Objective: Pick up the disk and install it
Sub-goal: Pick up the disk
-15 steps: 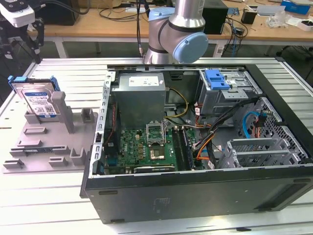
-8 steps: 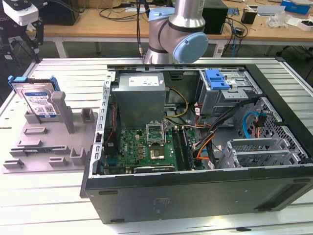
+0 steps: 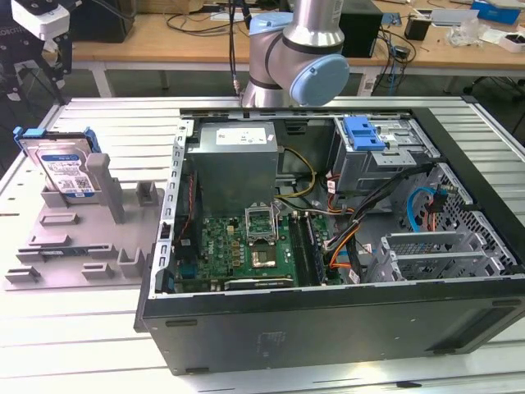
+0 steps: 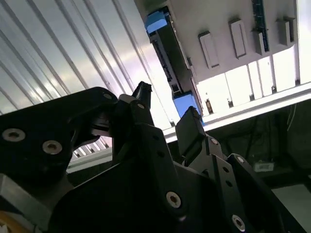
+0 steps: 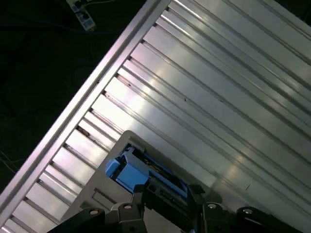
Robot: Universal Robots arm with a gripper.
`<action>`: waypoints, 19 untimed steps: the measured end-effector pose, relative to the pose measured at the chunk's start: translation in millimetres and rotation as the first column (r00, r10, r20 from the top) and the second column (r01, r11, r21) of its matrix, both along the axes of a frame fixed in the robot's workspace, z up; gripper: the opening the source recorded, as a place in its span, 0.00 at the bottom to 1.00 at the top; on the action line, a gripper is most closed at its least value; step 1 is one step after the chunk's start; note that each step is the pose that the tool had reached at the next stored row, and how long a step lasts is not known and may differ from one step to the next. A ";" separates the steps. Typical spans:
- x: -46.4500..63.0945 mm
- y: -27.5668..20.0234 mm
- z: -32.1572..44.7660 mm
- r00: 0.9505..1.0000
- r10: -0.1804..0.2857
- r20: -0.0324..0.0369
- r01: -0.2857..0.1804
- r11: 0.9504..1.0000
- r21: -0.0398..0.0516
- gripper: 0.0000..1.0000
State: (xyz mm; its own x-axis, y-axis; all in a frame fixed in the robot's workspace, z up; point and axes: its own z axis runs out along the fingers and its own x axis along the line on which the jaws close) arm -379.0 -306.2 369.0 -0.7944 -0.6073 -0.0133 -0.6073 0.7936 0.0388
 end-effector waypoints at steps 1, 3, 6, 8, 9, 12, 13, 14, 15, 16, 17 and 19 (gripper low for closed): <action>0.0 0.0 0.0 0.999 0.046 0.000 -0.046 0.999 0.000 0.48; 0.0 0.0 0.0 0.993 0.118 0.000 -0.118 0.993 0.000 0.48; 0.0 0.0 0.0 0.982 0.186 0.000 -0.186 0.982 0.000 0.48; 0.0 0.0 0.0 0.969 0.248 0.000 -0.248 0.969 0.000 0.48; 0.0 0.0 0.0 0.964 0.267 0.000 -0.267 0.964 0.000 0.48; 0.0 0.0 -0.1 0.941 0.338 0.000 -0.338 0.941 0.000 0.48; 0.0 0.0 -0.1 0.932 0.363 0.000 -0.363 0.932 0.000 0.48; 0.0 0.0 -0.3 0.923 0.385 0.000 -0.385 0.923 0.000 0.48; 0.0 0.0 -0.5 0.914 0.405 0.000 -0.405 0.914 0.000 0.48; 0.0 0.0 -0.8 0.896 0.444 0.000 -0.444 0.896 0.000 0.48; 0.0 0.0 -1.1 0.875 0.484 0.000 -0.484 0.875 0.000 0.48; 0.0 0.0 -1.4 0.838 0.546 0.000 -0.546 0.838 0.000 0.48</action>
State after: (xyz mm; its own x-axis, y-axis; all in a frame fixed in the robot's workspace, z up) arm -379.1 -306.2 367.6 -0.3343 -0.9424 -0.0132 -0.9419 0.3336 0.0387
